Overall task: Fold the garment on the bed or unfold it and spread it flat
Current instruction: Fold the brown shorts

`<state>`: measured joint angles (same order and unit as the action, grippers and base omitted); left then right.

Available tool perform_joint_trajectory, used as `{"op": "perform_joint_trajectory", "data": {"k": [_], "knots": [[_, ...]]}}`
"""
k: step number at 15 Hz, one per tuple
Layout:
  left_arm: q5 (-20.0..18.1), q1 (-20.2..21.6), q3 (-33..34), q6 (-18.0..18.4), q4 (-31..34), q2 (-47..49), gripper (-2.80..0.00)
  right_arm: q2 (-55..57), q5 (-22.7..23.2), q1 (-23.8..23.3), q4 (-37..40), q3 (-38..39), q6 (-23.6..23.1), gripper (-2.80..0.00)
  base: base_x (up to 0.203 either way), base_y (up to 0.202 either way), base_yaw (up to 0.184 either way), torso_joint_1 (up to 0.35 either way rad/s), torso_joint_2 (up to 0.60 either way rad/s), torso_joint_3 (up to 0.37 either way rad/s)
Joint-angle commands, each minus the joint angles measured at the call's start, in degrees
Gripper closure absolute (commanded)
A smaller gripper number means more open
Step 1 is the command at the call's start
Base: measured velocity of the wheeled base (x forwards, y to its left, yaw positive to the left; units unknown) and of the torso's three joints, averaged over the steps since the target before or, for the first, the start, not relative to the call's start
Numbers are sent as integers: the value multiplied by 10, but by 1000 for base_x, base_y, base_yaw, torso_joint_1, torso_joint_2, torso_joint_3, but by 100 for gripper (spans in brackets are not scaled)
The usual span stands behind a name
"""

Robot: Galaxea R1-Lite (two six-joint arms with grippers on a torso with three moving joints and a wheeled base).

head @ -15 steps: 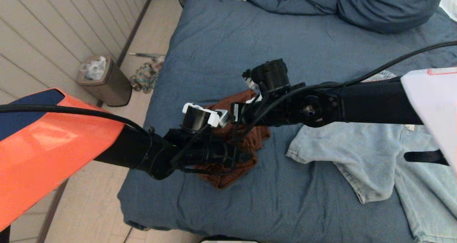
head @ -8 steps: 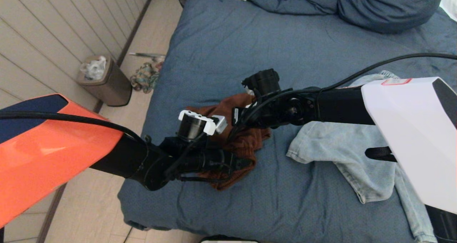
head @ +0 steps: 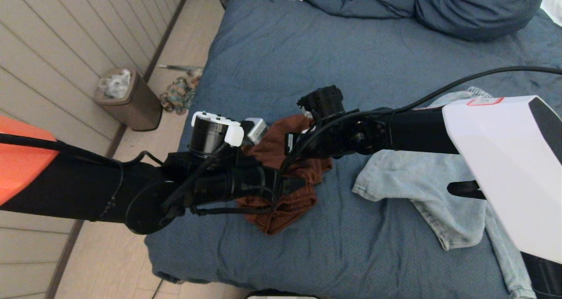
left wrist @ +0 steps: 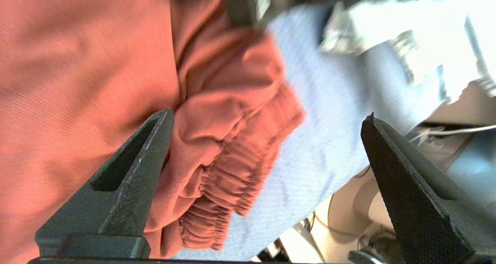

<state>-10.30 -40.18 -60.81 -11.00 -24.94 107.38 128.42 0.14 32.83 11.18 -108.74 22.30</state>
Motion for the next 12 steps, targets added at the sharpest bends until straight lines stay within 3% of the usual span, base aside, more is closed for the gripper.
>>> {"op": "perform_joint_trajectory", "data": {"k": [1,5,8,12], "knots": [[-1,0,-9,-1,18,-32,0,-6,0,0,1,-2,1,0,0,0,0,0,0,0],[9,-19,-10,2,2,42,0,-7,0,1,-1,-6,2,0,0,0,0,0,0,0],[58,-35,-10,11,-78,108,0,-9,0,-5,-1,-9,0,0,0,0,0,0,0,0],[64,-28,-9,14,-89,129,0,-2,0,-6,1,-27,-1,0,0,0,0,0,0,0]]}}
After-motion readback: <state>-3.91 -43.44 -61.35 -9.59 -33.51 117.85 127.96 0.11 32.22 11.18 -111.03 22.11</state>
